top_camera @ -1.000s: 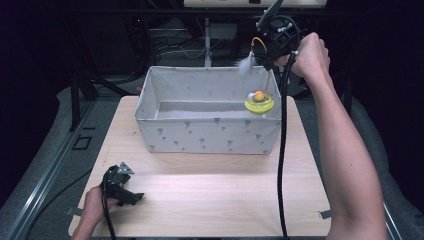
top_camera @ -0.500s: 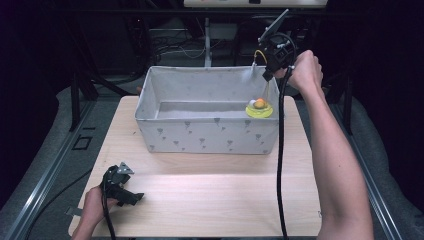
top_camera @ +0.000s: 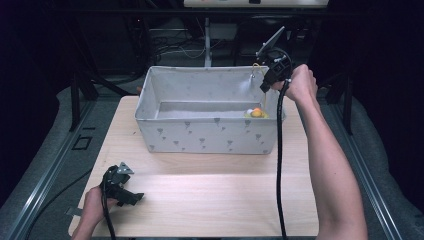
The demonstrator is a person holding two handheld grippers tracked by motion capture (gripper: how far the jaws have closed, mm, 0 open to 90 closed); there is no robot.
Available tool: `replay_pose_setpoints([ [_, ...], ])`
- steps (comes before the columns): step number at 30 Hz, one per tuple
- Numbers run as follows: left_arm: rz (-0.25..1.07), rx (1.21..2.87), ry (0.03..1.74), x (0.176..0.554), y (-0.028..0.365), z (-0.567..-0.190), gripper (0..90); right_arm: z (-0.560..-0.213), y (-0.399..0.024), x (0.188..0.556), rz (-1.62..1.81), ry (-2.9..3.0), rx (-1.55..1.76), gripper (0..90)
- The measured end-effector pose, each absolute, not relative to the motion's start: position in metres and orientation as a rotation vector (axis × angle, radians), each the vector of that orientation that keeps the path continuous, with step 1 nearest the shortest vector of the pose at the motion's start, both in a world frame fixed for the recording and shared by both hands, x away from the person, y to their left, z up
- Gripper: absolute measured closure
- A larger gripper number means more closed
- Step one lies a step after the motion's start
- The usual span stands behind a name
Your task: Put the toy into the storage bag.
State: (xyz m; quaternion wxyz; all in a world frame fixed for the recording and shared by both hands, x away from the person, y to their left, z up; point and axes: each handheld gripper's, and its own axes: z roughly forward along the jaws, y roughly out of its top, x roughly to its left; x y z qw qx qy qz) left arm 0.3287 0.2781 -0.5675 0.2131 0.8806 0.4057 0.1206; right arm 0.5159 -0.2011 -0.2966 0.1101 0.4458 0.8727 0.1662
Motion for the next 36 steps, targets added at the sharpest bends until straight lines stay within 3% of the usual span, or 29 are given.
replay_pose_setpoints([
  [36,0.336,2.44,1.119,0.328,0.277,-0.567,0.6,-0.362,-0.213,0.51,0.372,2.662,1.356,88.0],
])
